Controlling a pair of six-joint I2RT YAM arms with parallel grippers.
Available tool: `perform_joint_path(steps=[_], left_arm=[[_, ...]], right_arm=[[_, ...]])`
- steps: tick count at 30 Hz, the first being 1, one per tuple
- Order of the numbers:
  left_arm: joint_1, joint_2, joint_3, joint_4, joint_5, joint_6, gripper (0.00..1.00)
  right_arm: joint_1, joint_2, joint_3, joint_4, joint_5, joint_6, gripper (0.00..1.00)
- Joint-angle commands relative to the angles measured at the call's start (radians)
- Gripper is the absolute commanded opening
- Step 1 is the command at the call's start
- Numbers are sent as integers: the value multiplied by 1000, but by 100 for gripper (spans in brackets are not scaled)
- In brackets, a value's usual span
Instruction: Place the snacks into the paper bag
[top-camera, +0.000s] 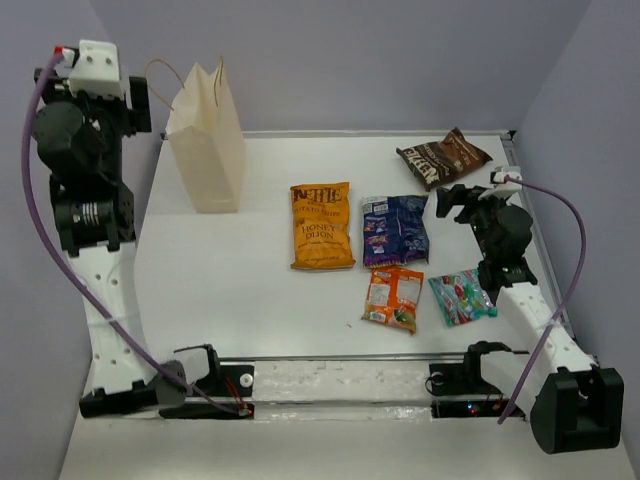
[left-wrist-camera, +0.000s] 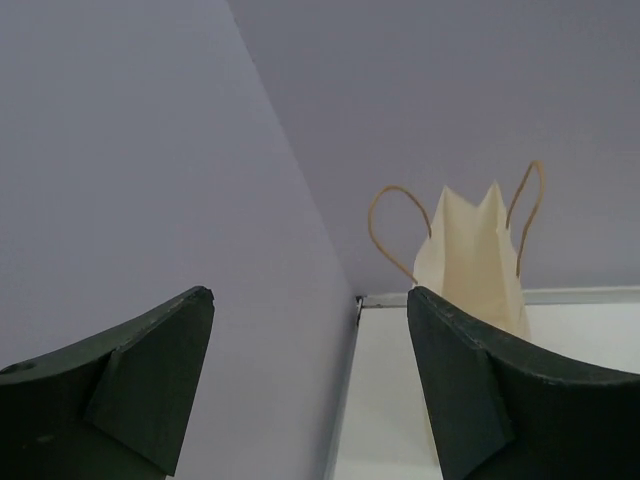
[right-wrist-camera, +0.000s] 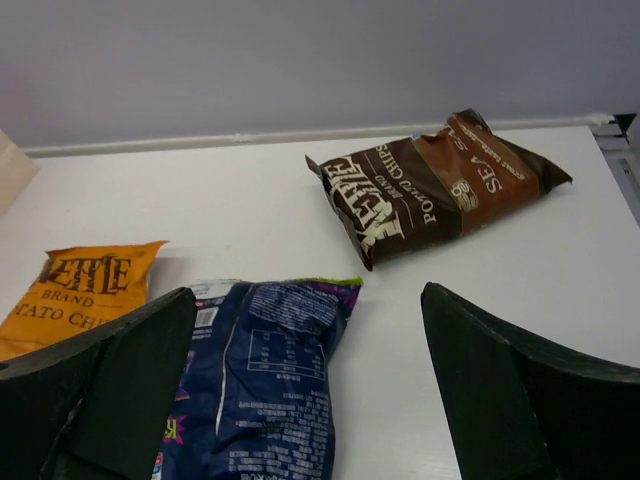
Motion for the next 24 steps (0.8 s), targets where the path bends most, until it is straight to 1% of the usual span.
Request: perform_joint_path(steps=[1,2,6,7,9,10,14,16,19,24], left_arm=[[7,284,255,-312,16,-145,90],[8,320,317,-320,14,-148,90],[8,478,429,-313,43,-148,94],[8,544,457,-313,52,-153,94],[8,609,542,-307,46,-180,94],[10,668,573,-308,46,-192,93],[11,793,745,-304,19,-220,91],[10,831,765,-276,-21,-219,91],[10,853,742,-262,-58,-214,89],[11,851,629,-242,-46,-202,89]], right_arm=[[-6,43,143,-78,-76,-3,100],[-6,63,160,-94,-85,-2,100],[-6,108,194,-99,-157,-9,100],[-6,114,195,-101,-170,-11,100],[-6,135,197,-102,-170,-8,100],[-6,139,197,-102,-165,-3,100],[-6,149,192,-105,-168,30,100],[-6,149,185,-107,-184,47,100],[-6,143,172,-115,-185,47,100],[-6,125,169,-116,-153,24,100]])
